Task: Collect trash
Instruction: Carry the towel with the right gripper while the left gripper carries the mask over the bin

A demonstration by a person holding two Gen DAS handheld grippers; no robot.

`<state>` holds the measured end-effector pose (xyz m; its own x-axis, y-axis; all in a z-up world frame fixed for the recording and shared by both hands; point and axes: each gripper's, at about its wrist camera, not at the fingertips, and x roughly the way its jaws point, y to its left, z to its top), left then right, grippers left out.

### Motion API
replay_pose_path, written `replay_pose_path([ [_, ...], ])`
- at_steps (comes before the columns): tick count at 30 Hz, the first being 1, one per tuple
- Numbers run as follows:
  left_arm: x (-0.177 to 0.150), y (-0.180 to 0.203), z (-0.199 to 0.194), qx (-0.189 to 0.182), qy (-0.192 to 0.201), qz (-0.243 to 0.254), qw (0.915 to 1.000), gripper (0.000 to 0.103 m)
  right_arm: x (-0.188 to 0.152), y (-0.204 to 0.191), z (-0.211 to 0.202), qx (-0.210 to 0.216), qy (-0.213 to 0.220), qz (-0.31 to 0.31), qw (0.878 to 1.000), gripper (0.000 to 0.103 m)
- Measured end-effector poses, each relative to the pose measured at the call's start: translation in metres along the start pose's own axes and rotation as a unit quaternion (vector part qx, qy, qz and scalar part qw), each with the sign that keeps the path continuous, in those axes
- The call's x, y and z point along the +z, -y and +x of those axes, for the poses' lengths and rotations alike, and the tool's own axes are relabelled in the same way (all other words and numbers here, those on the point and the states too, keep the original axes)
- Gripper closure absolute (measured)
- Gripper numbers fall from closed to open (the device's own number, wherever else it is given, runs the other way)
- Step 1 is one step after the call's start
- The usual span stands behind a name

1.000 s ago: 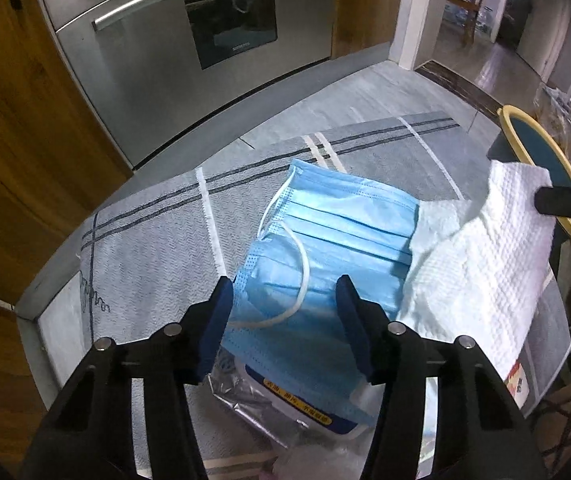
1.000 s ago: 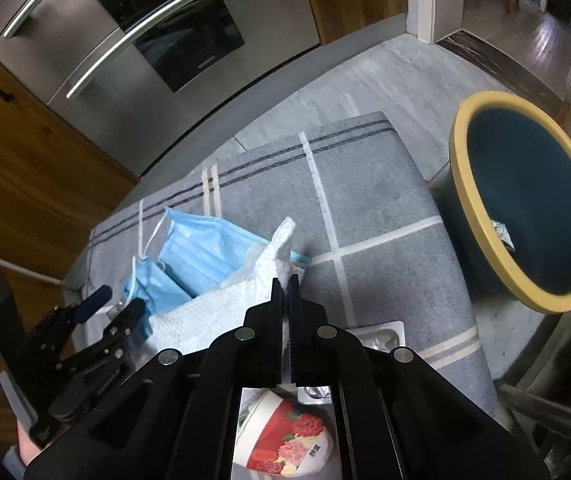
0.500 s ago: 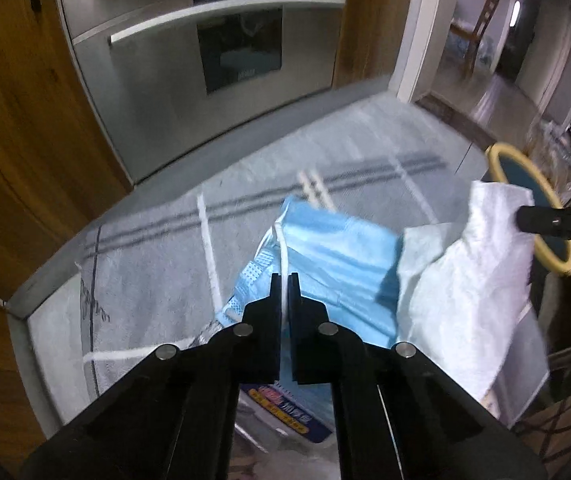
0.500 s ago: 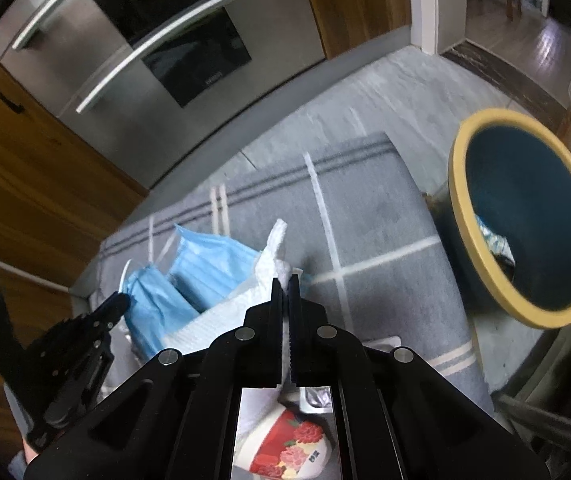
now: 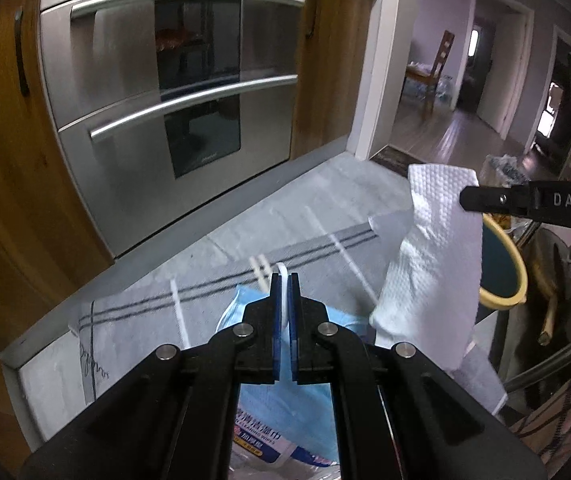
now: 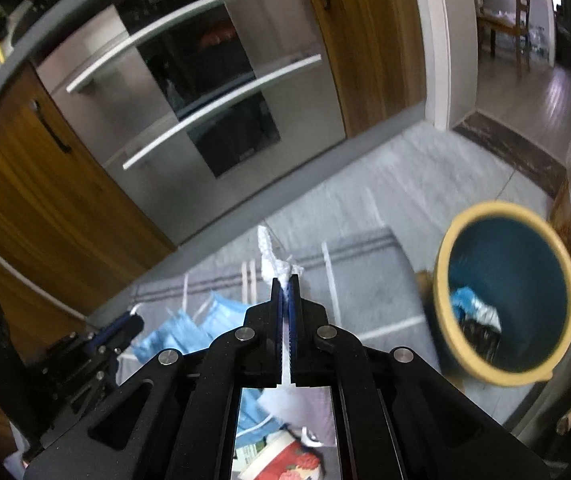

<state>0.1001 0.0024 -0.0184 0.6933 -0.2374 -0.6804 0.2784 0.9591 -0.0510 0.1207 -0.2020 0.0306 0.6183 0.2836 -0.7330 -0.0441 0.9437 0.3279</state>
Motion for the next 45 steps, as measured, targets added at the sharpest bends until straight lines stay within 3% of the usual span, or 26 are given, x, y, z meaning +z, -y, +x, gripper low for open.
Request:
replay_pose_path([
  [17,0.043,0.047,-0.048,-0.04,0.09,0.046,0.994,0.1,0.021,0.03,-0.042,0.009,0.069,0.01,0.998,0.1],
  [25,0.063,0.088,-0.047,-0.066,0.095,0.069,0.9909,0.1,0.033,0.063,-0.059,-0.007,0.103,0.038,0.994,0.1],
  [36,0.106,0.151,-0.04,-0.111,0.111,0.103,0.9824,0.1,0.041,0.122,-0.069,-0.062,0.145,0.106,0.982,0.1],
  [40,0.118,0.177,-0.034,-0.132,0.121,0.119,0.9767,0.1,0.043,0.142,-0.077,-0.106,0.167,0.129,0.972,0.1],
  [45,0.122,0.211,-0.017,-0.148,0.111,0.133,0.9737,0.1,0.04,0.171,-0.071,-0.147,0.154,0.168,0.962,0.1],
])
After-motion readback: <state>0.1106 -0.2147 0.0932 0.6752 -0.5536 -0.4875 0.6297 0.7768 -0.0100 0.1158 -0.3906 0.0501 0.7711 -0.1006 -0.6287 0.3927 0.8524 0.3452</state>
